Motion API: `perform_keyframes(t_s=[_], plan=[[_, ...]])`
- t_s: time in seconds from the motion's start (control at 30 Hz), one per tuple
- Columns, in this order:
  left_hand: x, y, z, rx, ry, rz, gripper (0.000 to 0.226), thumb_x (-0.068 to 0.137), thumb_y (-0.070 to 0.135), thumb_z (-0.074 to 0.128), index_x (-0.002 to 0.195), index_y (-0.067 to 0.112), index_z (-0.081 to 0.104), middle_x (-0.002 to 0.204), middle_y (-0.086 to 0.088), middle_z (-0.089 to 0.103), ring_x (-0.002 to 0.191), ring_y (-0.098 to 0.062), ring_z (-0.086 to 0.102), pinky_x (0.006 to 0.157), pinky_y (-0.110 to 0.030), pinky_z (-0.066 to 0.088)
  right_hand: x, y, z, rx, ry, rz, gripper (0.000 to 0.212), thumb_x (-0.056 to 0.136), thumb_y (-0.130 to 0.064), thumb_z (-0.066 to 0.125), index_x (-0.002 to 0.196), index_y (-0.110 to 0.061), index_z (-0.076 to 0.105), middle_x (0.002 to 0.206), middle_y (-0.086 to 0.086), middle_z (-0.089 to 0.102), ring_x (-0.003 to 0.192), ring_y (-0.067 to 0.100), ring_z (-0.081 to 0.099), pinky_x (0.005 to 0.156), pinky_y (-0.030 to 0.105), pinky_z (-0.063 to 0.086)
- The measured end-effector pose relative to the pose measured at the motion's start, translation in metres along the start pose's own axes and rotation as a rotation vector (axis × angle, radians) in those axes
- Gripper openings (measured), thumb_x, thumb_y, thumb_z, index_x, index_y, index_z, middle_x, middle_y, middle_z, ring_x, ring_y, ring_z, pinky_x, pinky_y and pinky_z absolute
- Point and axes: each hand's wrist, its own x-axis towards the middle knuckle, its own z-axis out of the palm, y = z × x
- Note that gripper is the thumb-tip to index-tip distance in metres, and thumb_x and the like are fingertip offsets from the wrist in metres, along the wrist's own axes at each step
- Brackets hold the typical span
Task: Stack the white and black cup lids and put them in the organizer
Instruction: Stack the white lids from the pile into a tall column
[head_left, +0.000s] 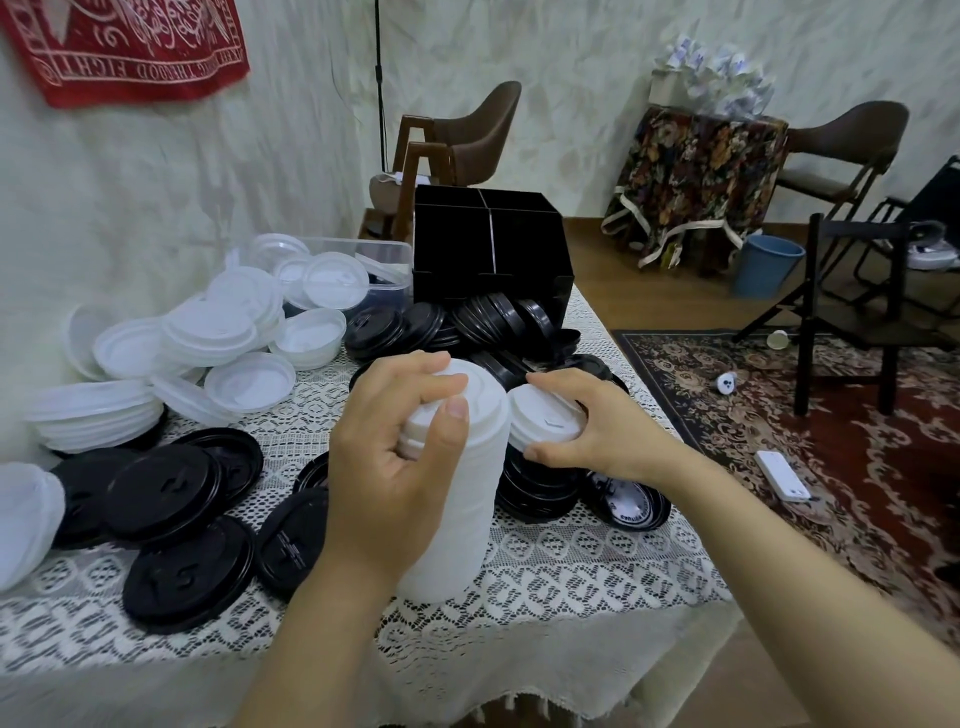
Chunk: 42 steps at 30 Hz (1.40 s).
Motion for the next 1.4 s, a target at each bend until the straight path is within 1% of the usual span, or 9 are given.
perform_keyframes(t_s=[0.13,0.23,0.37,0.47,0.53,0.8,1.1,1.23,1.4], plan=[[0.0,0.0,-0.001,0.0,-0.011,-0.013,0.017,0.088,0.035,0.051,0.093,0.026,0.064,0.112,0.006,0.062,0.109,-0.001,0.055,0.093,-0.012,0.037,-0.003,-0.004,0.0,-0.04,-0.016,-0.002,0.081,0.076,-0.053,0.073,0.145,-0.024,0.044,0.145,-0.012,0.046,0.13,0.005,0.044,0.109,0.026,0.035],[0.0,0.0,-0.001,0.002,-0.016,-0.018,0.02,0.088,0.036,0.05,0.093,0.024,0.065,0.111,0.006,0.062,0.109,-0.001,0.056,0.093,-0.012,0.037,-0.006,-0.008,0.0,-0.143,0.002,-0.029,0.065,0.086,-0.055,0.064,0.144,-0.031,0.045,0.142,-0.013,0.049,0.128,0.008,0.047,0.106,0.032,0.039],[0.0,0.0,-0.002,0.003,-0.023,-0.025,0.022,0.088,0.037,0.05,0.093,0.023,0.066,0.111,0.004,0.063,0.11,-0.004,0.056,0.094,-0.013,0.038,-0.009,-0.012,0.002,-0.237,-0.008,-0.063,0.063,0.076,-0.058,0.042,0.138,-0.046,0.044,0.137,-0.015,0.048,0.116,0.011,0.052,0.096,0.036,0.044],[0.0,0.0,-0.002,0.0,-0.026,-0.03,0.023,0.088,0.038,0.05,0.093,0.022,0.067,0.111,0.003,0.063,0.11,-0.005,0.056,0.094,-0.014,0.038,-0.01,-0.015,0.006,-0.365,-0.031,-0.098,0.056,0.078,-0.049,0.036,0.133,-0.043,0.047,0.137,-0.012,0.045,0.092,0.006,0.054,0.081,0.033,0.047],[0.0,0.0,-0.002,-0.004,-0.028,-0.034,0.024,0.088,0.038,0.05,0.093,0.022,0.067,0.111,0.004,0.063,0.11,-0.006,0.056,0.094,-0.014,0.038,-0.009,-0.017,0.007,-0.443,-0.025,-0.109,0.058,0.076,-0.053,0.032,0.131,-0.041,0.047,0.137,-0.01,0.045,0.089,0.013,0.054,0.076,0.035,0.049],[0.0,0.001,-0.003,-0.02,-0.036,-0.028,0.019,0.088,0.037,0.051,0.094,0.025,0.065,0.112,0.005,0.062,0.111,-0.006,0.056,0.095,-0.015,0.038,-0.003,-0.018,0.005,-0.529,-0.008,-0.106,0.049,0.081,-0.051,0.064,0.126,-0.046,0.046,0.133,-0.01,0.044,0.099,0.019,0.056,0.074,0.036,0.05],[0.001,0.002,-0.004,-0.015,-0.054,-0.044,0.022,0.088,0.038,0.051,0.094,0.024,0.066,0.112,0.005,0.062,0.111,-0.006,0.056,0.094,-0.014,0.038,-0.005,-0.013,0.006,-0.209,-0.017,-0.107,0.07,0.078,-0.077,0.047,0.139,-0.043,0.045,0.137,-0.009,0.045,0.129,0.014,0.038,0.109,0.038,0.034],[0.001,0.002,-0.005,-0.015,-0.065,-0.043,0.021,0.088,0.038,0.051,0.095,0.025,0.066,0.113,0.006,0.061,0.112,-0.006,0.056,0.095,-0.014,0.038,-0.006,-0.014,0.007,-0.15,0.035,-0.104,0.075,0.074,-0.074,0.053,0.141,-0.043,0.043,0.137,-0.008,0.044,0.129,0.014,0.037,0.11,0.041,0.033],[-0.001,0.002,-0.007,-0.037,-0.088,-0.07,0.018,0.086,0.041,0.055,0.096,0.028,0.064,0.121,0.009,0.056,0.117,-0.003,0.052,0.094,-0.01,0.035,-0.007,-0.025,-0.002,-0.129,0.128,-0.154,0.081,0.072,-0.07,0.058,0.143,-0.034,0.044,0.134,-0.006,0.047,0.125,0.012,0.043,0.107,0.031,0.036]])
